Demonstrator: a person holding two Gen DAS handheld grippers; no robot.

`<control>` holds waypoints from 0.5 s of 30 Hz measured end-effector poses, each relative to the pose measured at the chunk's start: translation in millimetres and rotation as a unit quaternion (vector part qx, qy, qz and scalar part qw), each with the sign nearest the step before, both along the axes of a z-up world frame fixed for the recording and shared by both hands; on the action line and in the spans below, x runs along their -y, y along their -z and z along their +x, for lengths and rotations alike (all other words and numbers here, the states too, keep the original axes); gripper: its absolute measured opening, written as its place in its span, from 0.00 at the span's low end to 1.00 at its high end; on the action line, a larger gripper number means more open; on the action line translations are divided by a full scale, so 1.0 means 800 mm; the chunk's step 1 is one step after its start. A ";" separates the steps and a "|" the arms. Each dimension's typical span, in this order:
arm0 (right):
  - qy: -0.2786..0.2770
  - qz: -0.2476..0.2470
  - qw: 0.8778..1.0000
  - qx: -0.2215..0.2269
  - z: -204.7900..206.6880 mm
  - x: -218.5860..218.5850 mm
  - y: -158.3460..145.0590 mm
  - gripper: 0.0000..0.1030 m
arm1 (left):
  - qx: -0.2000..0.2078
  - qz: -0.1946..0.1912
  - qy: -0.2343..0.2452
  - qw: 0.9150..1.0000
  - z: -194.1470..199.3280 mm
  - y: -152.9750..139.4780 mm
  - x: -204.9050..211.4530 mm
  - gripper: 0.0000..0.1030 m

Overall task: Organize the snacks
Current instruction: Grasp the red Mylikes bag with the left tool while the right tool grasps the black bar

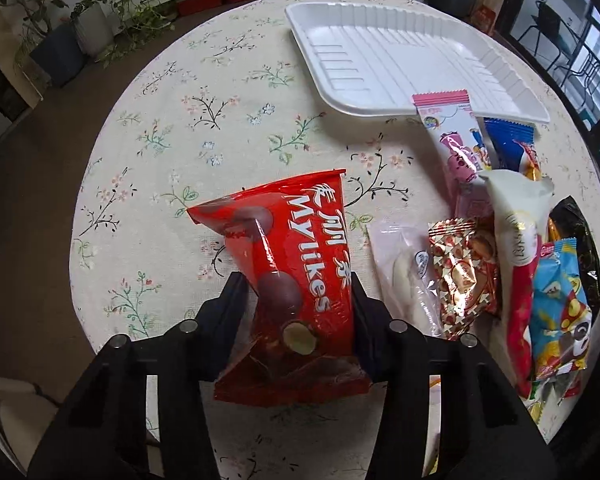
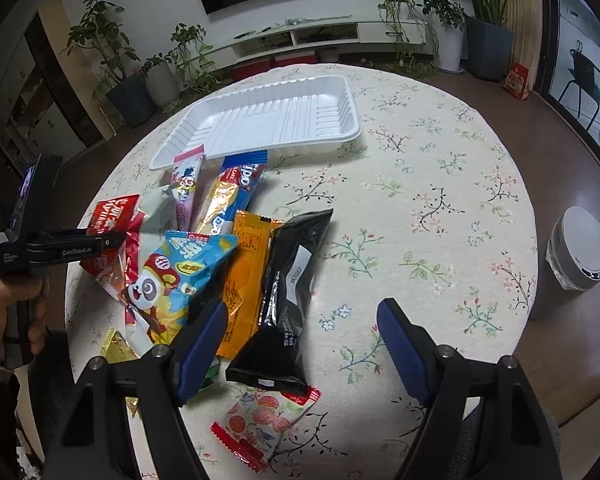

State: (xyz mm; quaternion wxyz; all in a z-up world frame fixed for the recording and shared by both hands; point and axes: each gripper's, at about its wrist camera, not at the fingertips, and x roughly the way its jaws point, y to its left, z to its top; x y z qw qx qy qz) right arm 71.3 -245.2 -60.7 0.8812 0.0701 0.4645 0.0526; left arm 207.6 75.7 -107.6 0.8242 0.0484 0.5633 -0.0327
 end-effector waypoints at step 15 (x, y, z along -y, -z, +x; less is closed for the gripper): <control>-0.014 -0.018 1.000 -0.013 0.016 -0.010 0.011 0.74 | 0.008 0.005 0.010 1.000 -0.001 0.008 -0.013 0.39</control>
